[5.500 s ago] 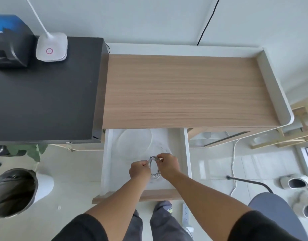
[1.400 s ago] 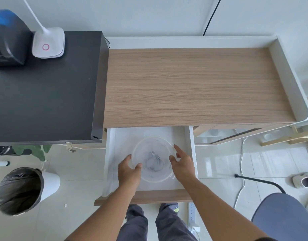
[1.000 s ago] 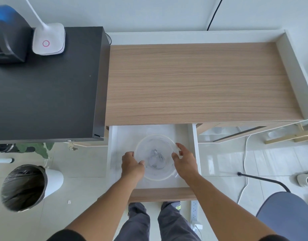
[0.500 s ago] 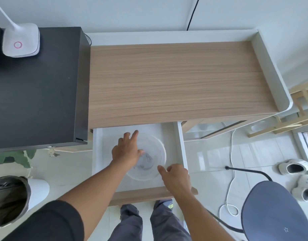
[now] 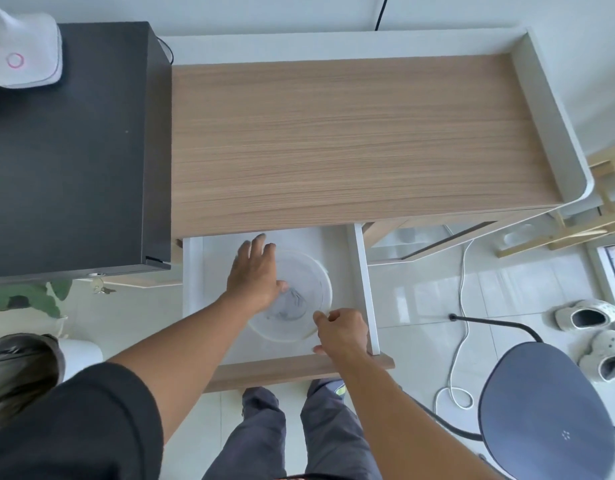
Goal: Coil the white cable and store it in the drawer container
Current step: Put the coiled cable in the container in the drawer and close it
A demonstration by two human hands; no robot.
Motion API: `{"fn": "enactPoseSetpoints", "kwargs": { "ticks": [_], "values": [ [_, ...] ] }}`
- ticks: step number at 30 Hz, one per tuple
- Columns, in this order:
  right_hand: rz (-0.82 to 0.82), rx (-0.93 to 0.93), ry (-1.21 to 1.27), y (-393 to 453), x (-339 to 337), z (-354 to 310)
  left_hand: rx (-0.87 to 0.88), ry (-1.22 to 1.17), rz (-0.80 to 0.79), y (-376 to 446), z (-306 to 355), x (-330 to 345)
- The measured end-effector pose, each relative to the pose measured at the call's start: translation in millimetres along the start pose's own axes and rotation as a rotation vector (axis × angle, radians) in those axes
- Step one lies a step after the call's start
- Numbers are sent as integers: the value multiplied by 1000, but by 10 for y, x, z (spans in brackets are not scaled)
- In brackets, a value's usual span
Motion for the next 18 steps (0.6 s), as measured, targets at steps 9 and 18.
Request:
{"fn": "enactPoseSetpoints", "kwargs": {
  "ticks": [9,18],
  "values": [
    [-33,19,-28,48,-2,-12,628,420,-35,-770,4,430],
    [-18,-1,-113,59,-11,-80,585,567,8,-772,134,538]
  ]
}}
Point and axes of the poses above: each hand's wrist, its own y-axis towards the middle knuckle, its own x-axis out of the palm, z = x × y, the point moved 8 cm from there along y, towards the middle knuckle, and after that the axes turned 1 degree about x, right-handed, at the moved point
